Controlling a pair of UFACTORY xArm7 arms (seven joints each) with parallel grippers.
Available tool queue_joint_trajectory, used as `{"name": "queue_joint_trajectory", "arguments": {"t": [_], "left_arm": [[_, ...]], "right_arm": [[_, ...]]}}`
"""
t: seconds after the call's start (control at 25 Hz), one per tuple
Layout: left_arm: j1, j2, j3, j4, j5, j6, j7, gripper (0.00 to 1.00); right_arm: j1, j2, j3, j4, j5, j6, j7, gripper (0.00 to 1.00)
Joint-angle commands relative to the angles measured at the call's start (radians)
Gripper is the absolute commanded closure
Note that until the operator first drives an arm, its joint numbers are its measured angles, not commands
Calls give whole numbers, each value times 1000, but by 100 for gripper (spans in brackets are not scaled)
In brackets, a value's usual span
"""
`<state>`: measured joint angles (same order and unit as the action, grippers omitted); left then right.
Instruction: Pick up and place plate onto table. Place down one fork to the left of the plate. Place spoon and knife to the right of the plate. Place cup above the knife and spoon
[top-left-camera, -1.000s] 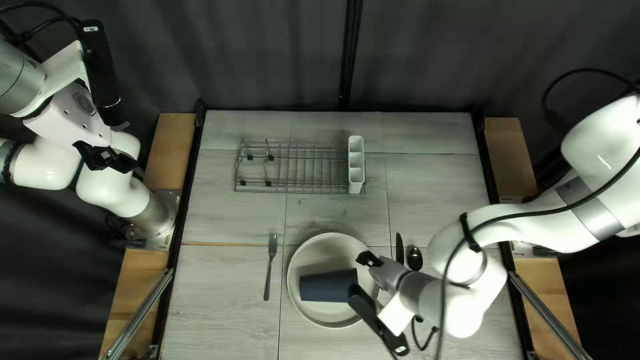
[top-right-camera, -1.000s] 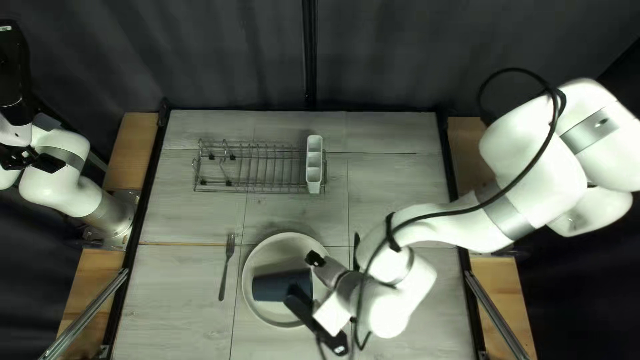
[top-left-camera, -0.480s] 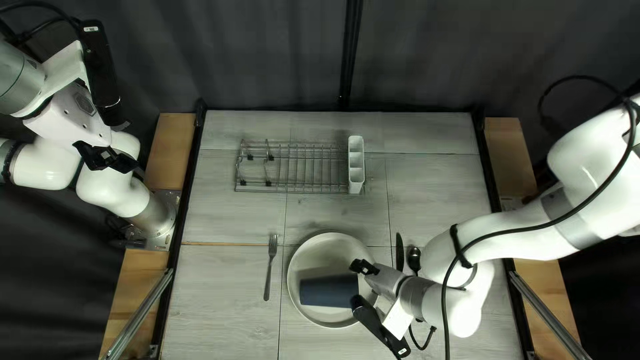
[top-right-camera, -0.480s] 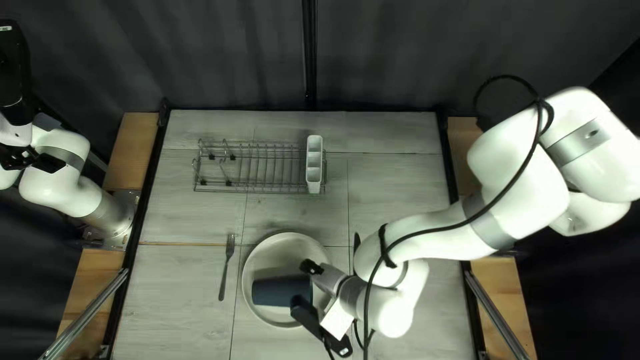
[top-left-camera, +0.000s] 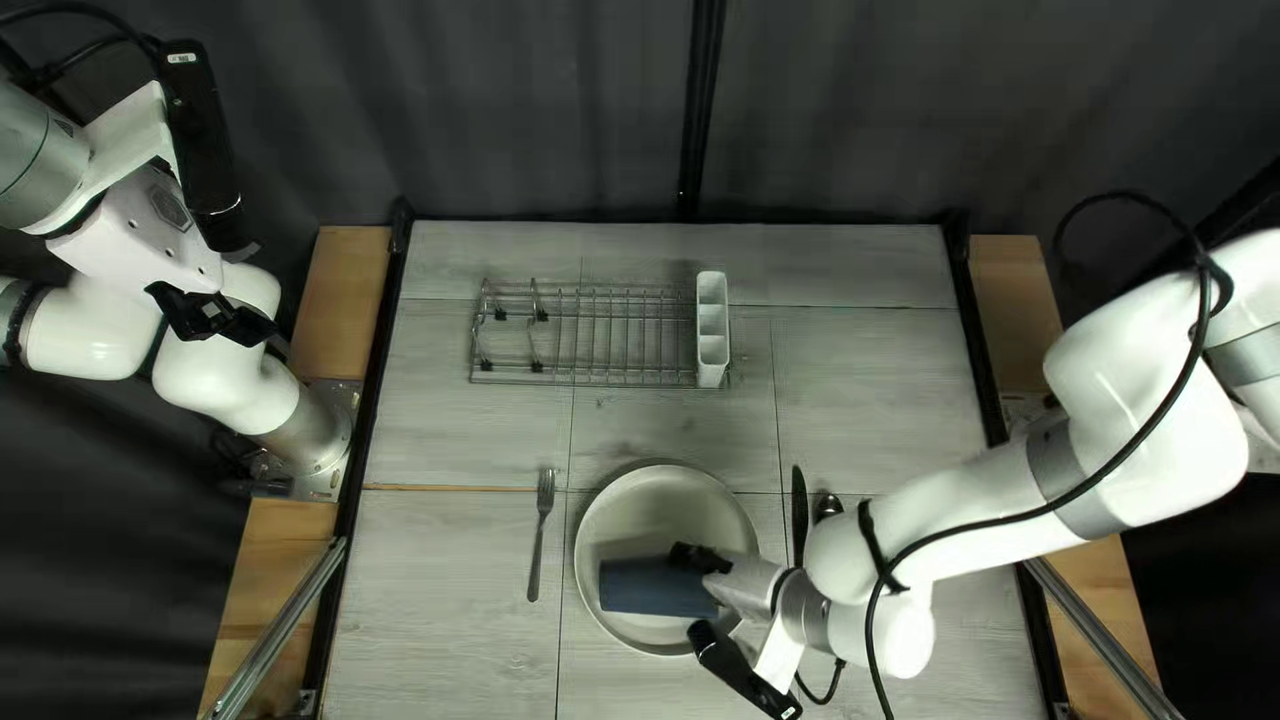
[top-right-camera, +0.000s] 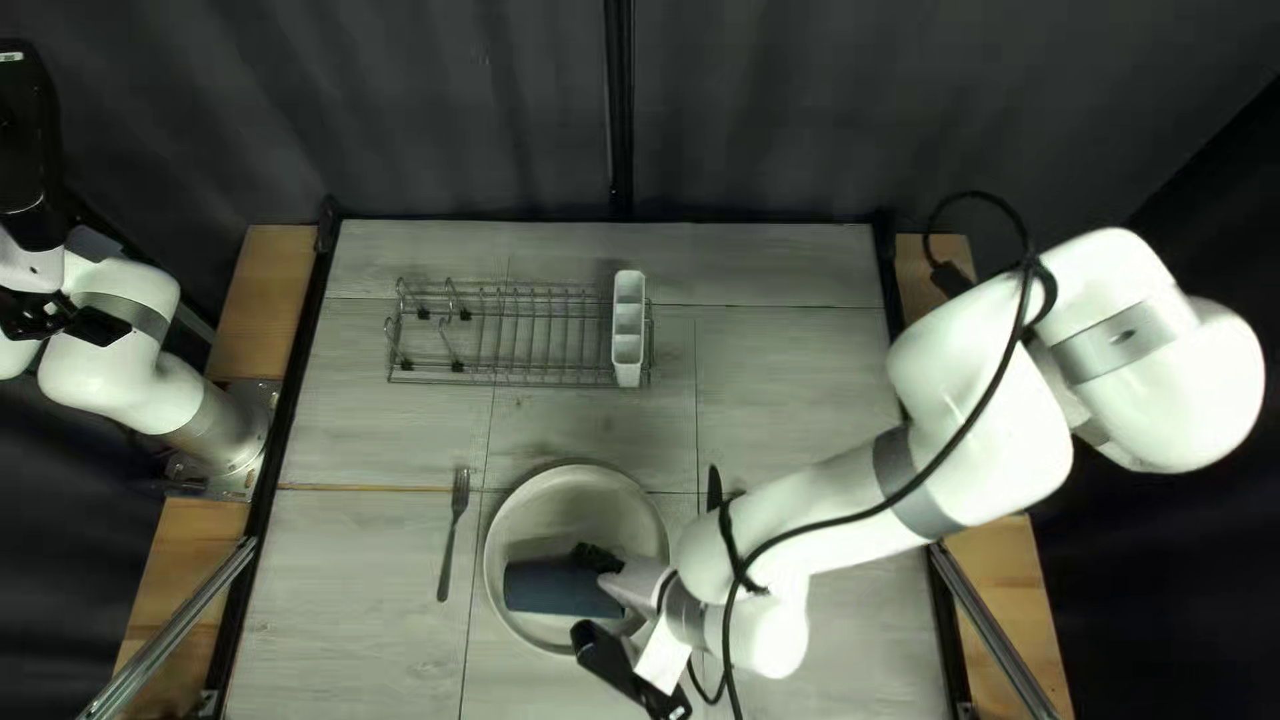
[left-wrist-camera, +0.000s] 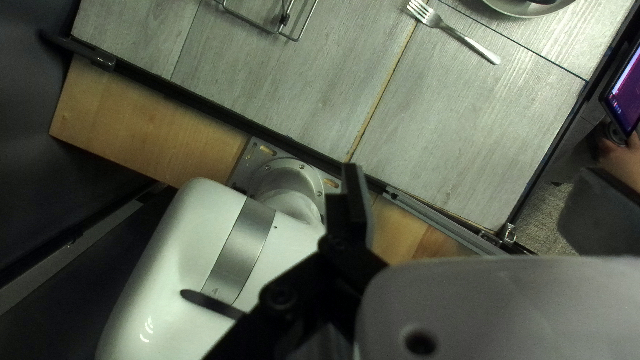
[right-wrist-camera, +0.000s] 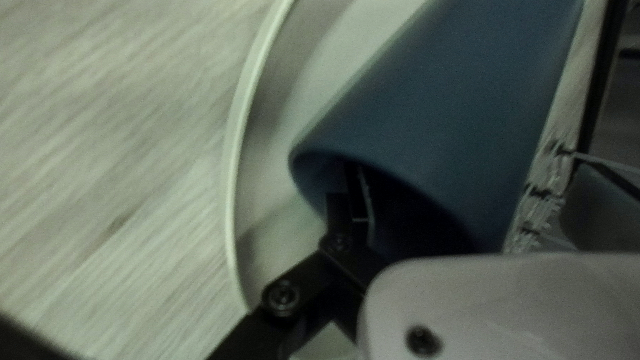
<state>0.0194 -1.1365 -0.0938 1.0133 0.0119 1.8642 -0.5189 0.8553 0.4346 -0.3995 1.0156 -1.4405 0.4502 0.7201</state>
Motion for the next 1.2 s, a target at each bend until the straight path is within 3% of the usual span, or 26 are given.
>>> {"name": "queue_joint_trajectory", "arguments": {"t": [0.04, 0.36, 0.52, 0.64, 0.8, 1.0, 1.2], "left_arm": [[0, 0, 0, 0, 0, 0, 0, 0], [0, 0, 0, 0, 0, 0, 0, 0], [0, 0, 0, 0, 0, 0, 0, 0], [0, 0, 0, 0, 0, 0, 0, 0], [0, 0, 0, 0, 0, 0, 0, 0], [0, 0, 0, 0, 0, 0, 0, 0], [0, 0, 0, 0, 0, 0, 0, 0]], "right_arm": [[17, 13, -17, 14, -80, 18, 63, 100], [84, -156, -25, -51, -97, 178, -1, 100], [107, -277, -17, -87, -17, 269, -126, 100], [116, -373, -11, -85, 143, 339, -315, 100], [134, -497, -32, -33, 472, 495, -647, 100], [110, -522, -116, 87, 817, 646, -990, 100], [58, -469, -210, 173, 1062, 776, -1273, 100]]}}
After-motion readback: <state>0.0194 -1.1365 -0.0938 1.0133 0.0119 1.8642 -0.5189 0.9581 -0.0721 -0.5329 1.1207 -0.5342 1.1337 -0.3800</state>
